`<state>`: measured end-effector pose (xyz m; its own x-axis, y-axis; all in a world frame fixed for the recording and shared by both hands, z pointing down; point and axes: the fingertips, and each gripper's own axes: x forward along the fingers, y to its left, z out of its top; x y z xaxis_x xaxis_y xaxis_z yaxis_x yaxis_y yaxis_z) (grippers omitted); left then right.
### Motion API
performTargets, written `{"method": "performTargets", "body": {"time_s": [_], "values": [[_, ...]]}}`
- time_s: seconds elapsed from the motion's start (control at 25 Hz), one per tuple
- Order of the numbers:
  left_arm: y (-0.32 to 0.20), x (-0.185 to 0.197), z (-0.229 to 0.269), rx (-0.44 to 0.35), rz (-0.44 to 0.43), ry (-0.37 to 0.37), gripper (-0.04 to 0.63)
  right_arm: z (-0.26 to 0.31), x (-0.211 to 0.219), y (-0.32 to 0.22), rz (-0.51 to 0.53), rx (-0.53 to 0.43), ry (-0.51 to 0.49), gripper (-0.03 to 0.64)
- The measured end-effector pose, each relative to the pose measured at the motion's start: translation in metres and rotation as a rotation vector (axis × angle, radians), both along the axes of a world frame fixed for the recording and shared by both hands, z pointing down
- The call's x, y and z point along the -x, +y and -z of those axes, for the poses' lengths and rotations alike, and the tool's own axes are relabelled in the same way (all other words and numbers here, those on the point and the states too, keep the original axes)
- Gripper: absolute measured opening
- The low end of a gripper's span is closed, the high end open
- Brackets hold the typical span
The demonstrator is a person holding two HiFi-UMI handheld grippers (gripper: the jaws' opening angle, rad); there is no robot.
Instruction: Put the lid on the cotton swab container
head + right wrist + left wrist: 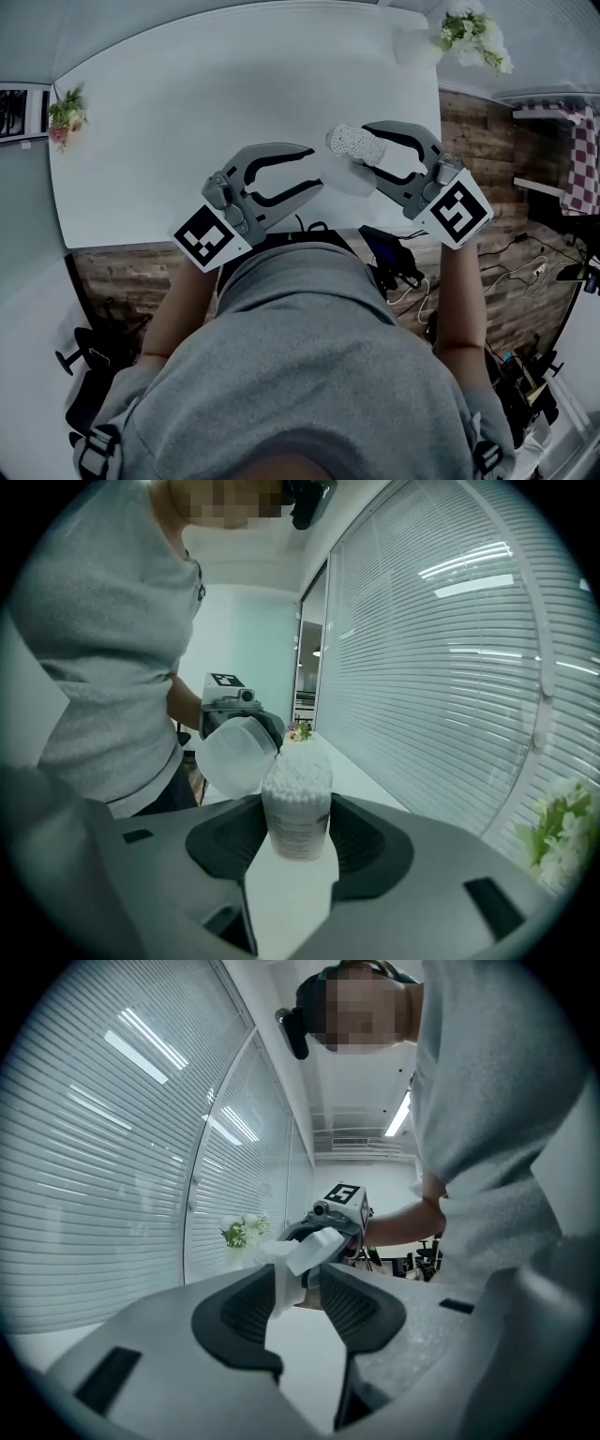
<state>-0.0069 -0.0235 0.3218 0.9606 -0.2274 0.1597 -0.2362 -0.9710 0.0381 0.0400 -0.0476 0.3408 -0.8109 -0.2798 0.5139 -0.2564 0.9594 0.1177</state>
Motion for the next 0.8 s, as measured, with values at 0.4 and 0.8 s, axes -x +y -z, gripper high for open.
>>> {"method": "performTargets", "body": {"time_s": [0.4, 0.8], "values": [[0.013, -0.011, 0.003, -0.038, -0.054, -0.039, 0.183, -0.004, 0.004, 0.008, 0.014, 0.014, 0.015, 0.218], [0.004, -0.011, 0.024, 0.015, 0.031, 0.082, 0.216, -0.007, 0.011, 0.024, 0.043, 0.014, 0.04, 0.216]]}}
